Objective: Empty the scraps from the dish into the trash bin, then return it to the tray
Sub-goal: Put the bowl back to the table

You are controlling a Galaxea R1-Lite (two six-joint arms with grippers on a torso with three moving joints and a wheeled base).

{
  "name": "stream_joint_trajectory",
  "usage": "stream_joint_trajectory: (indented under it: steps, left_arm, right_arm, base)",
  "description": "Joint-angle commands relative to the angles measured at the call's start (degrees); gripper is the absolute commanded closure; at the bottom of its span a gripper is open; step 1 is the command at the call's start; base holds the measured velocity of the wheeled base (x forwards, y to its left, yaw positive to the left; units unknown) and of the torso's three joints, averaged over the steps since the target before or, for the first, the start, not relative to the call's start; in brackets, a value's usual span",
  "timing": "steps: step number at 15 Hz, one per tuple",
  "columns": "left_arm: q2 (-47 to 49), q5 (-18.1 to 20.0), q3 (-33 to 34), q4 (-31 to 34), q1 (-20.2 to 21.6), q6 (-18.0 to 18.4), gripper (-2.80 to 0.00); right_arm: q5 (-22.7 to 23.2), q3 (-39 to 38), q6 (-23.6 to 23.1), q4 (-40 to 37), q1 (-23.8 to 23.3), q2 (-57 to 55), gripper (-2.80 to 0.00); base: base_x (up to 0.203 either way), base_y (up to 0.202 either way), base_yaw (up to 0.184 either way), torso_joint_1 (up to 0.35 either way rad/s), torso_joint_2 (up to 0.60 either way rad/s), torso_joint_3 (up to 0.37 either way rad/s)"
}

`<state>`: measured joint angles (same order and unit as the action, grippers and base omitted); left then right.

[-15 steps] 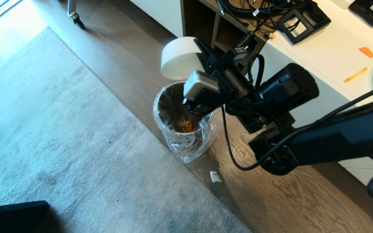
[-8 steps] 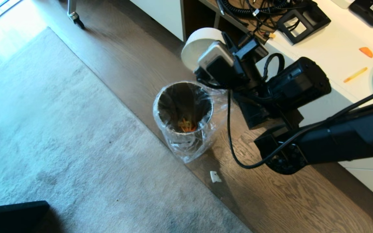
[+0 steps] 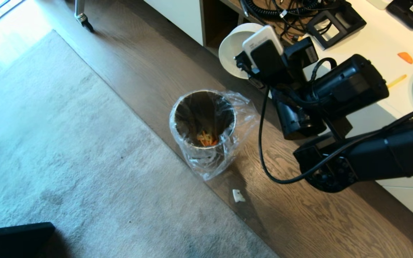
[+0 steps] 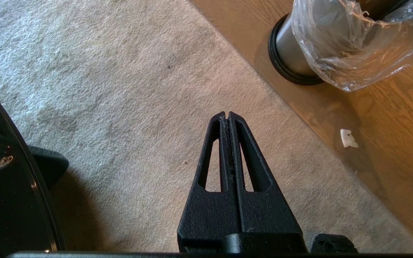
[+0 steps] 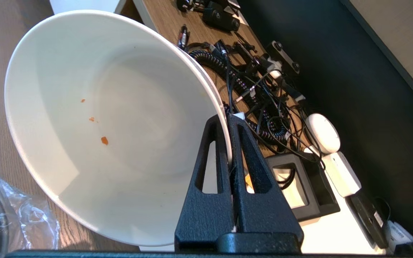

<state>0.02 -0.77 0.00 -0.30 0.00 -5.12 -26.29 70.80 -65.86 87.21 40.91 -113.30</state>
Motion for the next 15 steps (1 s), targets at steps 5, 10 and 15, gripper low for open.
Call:
stream_joint_trajectory:
  steps: [5,10,15]
  left_arm:
    - [-0.02,-0.02,0.0,-0.05,0.0,-0.07,0.0]
    - [-0.02,-0.02,0.0,-0.05,0.0,-0.07,0.0]
    - [-0.02,-0.02,0.0,-0.05,0.0,-0.07,0.0]
  right_arm:
    - [-1.22,-1.74,1.34,1.76,-3.42,1.57,0.0]
    - [-1.4,-6.44,2.14,2.35,-4.18,4.24,0.0]
    - [-1.52,-15.01,2.31,2.44,-4.55,10.29,0.0]
  base:
    - [0.0,0.0,0.0,0.0,0.0,0.0]
    - [0.0,0.0,0.0,0.0,0.0,0.0]
    - [0.0,0.0,0.0,0.0,0.0,0.0]
